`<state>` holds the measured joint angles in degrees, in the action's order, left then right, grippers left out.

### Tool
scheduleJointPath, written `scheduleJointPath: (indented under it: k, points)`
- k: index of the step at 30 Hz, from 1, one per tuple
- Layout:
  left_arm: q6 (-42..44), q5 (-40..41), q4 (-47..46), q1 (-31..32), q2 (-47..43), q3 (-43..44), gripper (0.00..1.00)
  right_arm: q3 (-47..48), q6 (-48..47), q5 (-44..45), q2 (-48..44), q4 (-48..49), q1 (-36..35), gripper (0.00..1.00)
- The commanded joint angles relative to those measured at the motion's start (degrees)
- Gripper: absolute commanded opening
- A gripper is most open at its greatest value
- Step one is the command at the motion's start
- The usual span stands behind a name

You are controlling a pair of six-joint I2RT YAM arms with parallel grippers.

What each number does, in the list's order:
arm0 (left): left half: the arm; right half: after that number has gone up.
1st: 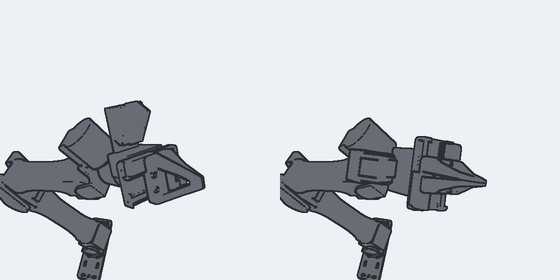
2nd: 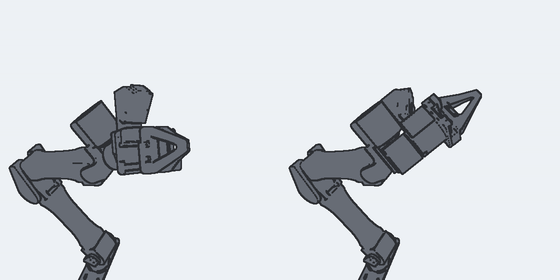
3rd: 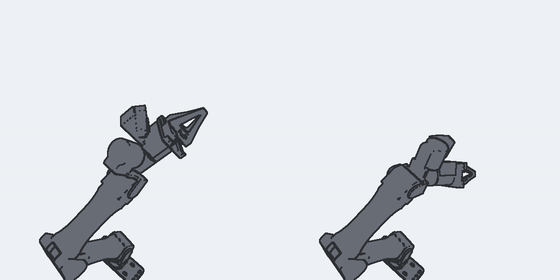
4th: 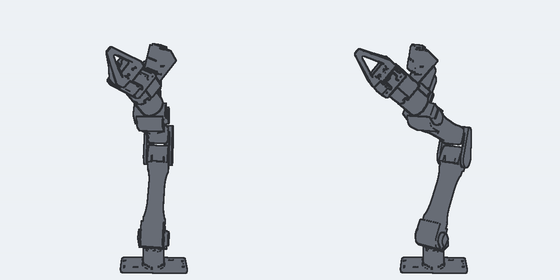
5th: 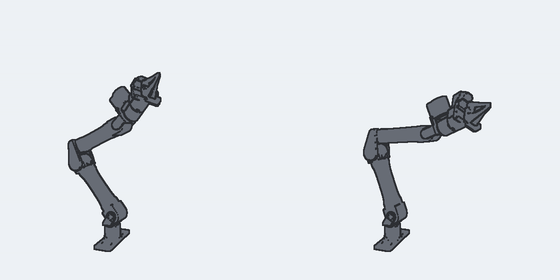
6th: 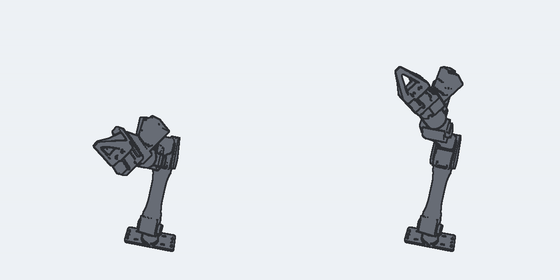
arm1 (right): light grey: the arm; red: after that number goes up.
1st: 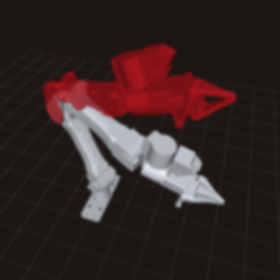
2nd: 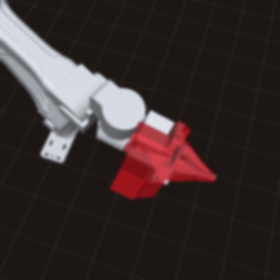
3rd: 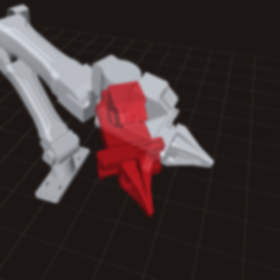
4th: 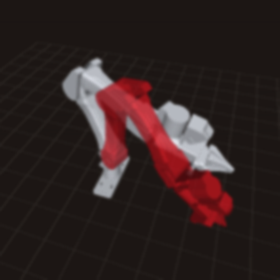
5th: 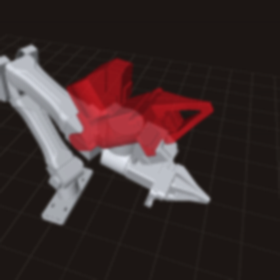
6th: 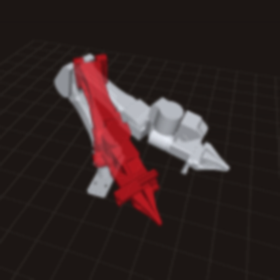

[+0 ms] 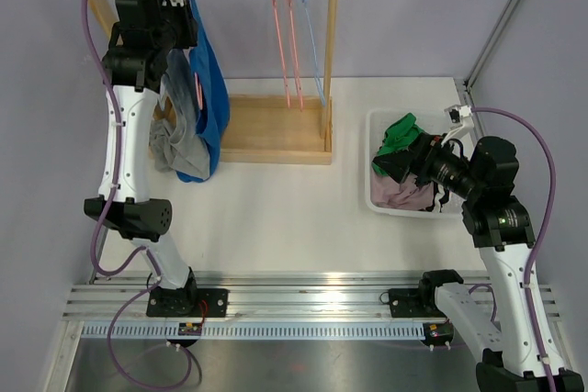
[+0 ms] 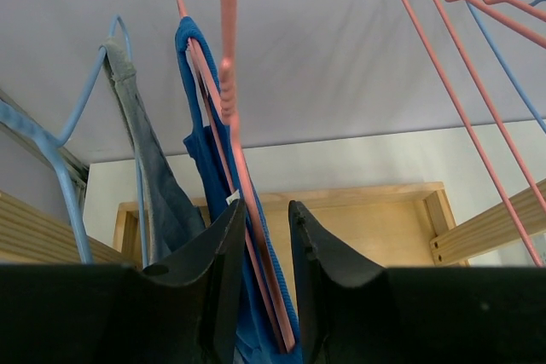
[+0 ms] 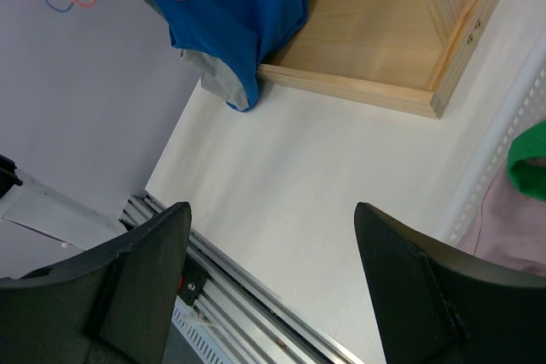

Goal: Remove the tank top from the hanger

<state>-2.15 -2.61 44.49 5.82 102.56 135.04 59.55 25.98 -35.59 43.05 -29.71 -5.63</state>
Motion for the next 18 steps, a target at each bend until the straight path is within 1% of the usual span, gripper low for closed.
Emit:
scheduleJointPath:
  k: [1, 4, 5, 7, 9, 12, 18]
  points:
    - [-0.4, -0.9, -0.8, -0.5, 0.6, 2.4, 0.29, 1.5, -0.3, -0.4, -0.9, 0.7, -0.2, 0.84]
    - [-0.5, -0.1, -0.5, -0.6, 1.1, 2.5, 0.28, 1.4, -0.3, -0.3, -0.9, 0.6, -0.2, 0.84]
    - [-0.5, -0.2, -0.3, -0.6, 1.1, 2.4, 0.25, 1.4, -0.4, -0.3, -0.9, 0.7, -0.3, 0.84]
    - [-0.7, -0.1, 0.0, -0.6, 1.3, 2.5, 0.14, 1.3, -0.5, -0.1, -1.0, 0.6, -0.2, 0.84]
    - [-1.0, -0.2, -0.1, -0.6, 1.1, 2.6, 0.0, 1.3, -0.7, 0.3, -1.3, 0.6, -0.2, 0.84]
    - [-2.0, -0.9, -0.5, -0.6, 0.6, 3.2, 0.0, 1.4, -0.7, 0.3, -1.2, 0.4, -0.3, 0.84]
    - [-5.8, -6.1, -5.7, -0.6, -2.7, 3.1, 0.0, 1.4, -0.5, -0.2, -1.4, 0.4, -0.2, 0.84]
